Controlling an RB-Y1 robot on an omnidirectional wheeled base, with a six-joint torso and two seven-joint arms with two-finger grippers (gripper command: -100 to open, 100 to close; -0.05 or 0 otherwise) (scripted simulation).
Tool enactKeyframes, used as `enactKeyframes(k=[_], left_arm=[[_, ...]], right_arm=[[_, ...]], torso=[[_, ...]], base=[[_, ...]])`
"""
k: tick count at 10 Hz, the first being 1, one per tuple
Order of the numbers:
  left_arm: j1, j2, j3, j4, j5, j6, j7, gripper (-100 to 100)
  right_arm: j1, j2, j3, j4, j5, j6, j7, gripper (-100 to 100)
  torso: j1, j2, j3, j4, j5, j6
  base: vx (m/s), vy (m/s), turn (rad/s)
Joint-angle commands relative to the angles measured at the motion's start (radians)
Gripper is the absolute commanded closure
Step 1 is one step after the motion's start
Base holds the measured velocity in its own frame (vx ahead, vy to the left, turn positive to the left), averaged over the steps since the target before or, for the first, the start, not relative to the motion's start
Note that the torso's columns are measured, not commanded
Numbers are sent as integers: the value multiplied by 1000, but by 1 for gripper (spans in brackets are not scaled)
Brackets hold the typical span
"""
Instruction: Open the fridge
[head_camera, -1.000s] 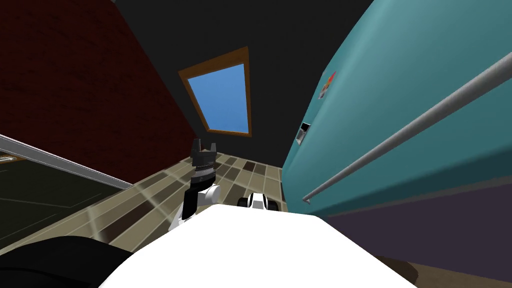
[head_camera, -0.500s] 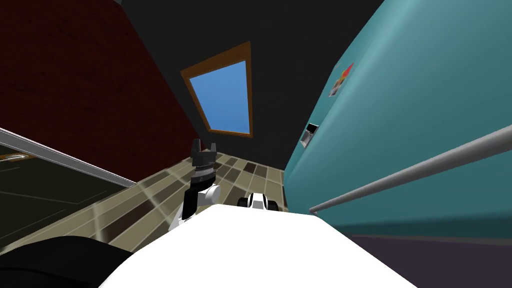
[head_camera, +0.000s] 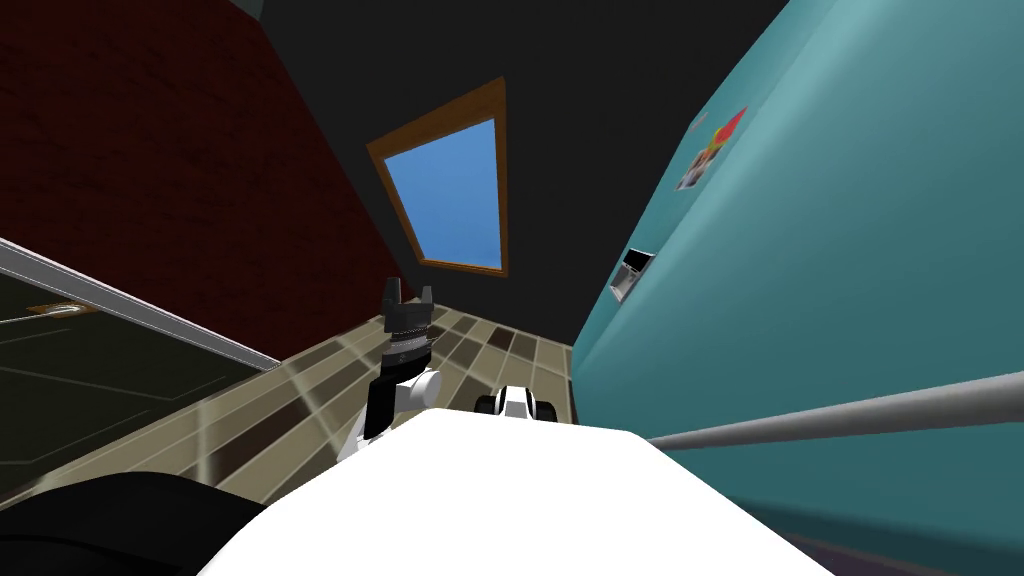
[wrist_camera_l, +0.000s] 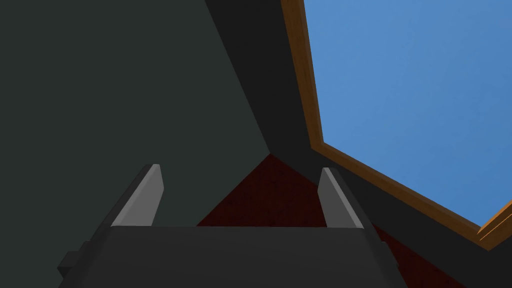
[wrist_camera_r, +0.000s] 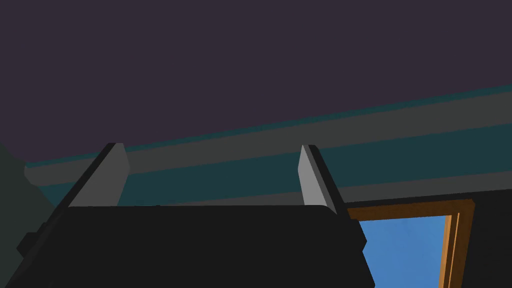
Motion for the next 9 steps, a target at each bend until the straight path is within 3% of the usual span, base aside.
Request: enactKeyframes(k=[1, 2, 3, 4, 6, 9], left_arm=[[0, 0, 0, 0, 0, 0, 0, 0], [0, 0, 0, 0, 0, 0, 0, 0], [0, 0, 0, 0, 0, 0, 0, 0], [0, 0, 0, 0, 0, 0, 0, 0], [0, 0, 0, 0, 0, 0, 0, 0], [0, 0, 0, 0, 0, 0, 0, 0]], right_arm=[[56, -17, -83, 43, -18, -19, 23, -100], [56, -17, -93, 43, -18, -19, 23, -100], [80, -25, -132, 59, -24, -25, 38, -100], [80, -25, -137, 59, -24, -25, 38, -100], [117, -37, -204, 84, -35, -36, 62, -100], [130, -42, -266, 92, -39, -40, 70, -100]], torso=[[0, 2, 1, 0, 0, 0], [0, 3, 2, 1, 0, 0], [0, 4, 3, 2, 0, 0], [-1, 4, 3, 1, 0, 0], [1, -4, -5, -3, 2, -3], [2, -12, -13, -8, 3, -6]], base=[[71, -2, 46], [58, -5, 31], [57, -20, 34], [47, -11, 6], [56, -6, 38], [30, -6, 10]])
